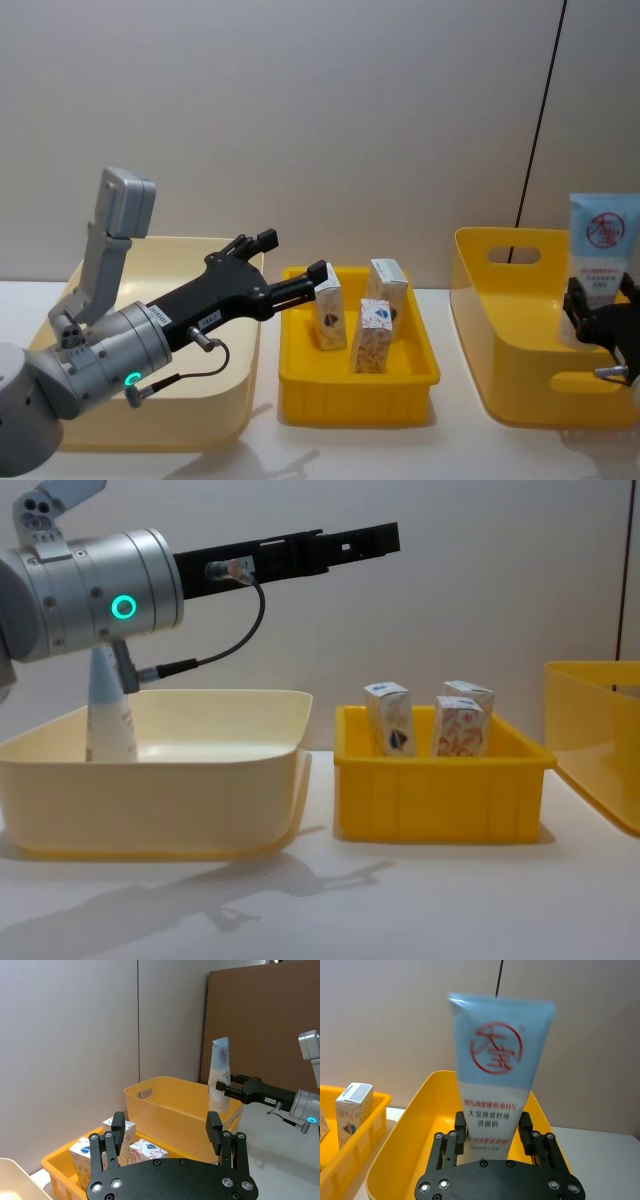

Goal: Bimanual collaborative sorting of washing and personal care products

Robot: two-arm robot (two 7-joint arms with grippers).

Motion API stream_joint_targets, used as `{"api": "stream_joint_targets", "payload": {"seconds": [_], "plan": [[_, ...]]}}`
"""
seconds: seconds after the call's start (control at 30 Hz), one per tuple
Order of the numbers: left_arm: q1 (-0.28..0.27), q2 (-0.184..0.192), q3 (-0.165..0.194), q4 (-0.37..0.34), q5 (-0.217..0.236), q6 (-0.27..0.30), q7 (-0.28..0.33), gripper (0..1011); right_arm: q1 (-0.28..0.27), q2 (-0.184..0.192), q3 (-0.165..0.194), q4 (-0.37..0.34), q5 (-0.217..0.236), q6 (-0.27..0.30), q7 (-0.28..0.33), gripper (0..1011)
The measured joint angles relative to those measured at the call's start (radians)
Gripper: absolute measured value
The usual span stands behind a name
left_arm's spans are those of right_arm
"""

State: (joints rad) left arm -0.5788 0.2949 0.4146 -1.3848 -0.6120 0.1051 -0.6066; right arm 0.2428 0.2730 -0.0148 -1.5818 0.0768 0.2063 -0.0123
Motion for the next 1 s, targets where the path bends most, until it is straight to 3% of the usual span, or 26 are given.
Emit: {"api": "stream_joint_targets", "payload": {"seconds": [0.03, 0.27, 0.3, 0.5, 1.0], "plan": [[0.000, 0.000, 0.000, 0.000, 0.000, 0.000, 0.000, 1003, 0.000, -0.001, -0.001, 0.001, -0.001, 0.000, 0.000, 651], [0.000, 0.000, 0.000, 0.000, 0.000, 0.000, 0.000, 1003, 0.002, -0.005, -0.002, 0.005, -0.005, -0.003, 0.000, 813], [0.000, 0.000, 0.000, 0.000, 0.000, 0.000, 0.000, 1003, 0.003, -0.005, -0.002, 0.005, -0.005, -0.003, 0.000, 877], [0.000, 0.000, 0.000, 0.000, 0.000, 0.000, 0.000, 1003, 0.003, -0.007, -0.002, 0.007, -0.007, -0.004, 0.000, 1001], [0.000, 0.000, 0.000, 0.000, 0.000, 0.000, 0.000, 1003, 0.004, -0.012, 0.003, 0.004, -0.006, -0.034, 0.010, 1001]]}}
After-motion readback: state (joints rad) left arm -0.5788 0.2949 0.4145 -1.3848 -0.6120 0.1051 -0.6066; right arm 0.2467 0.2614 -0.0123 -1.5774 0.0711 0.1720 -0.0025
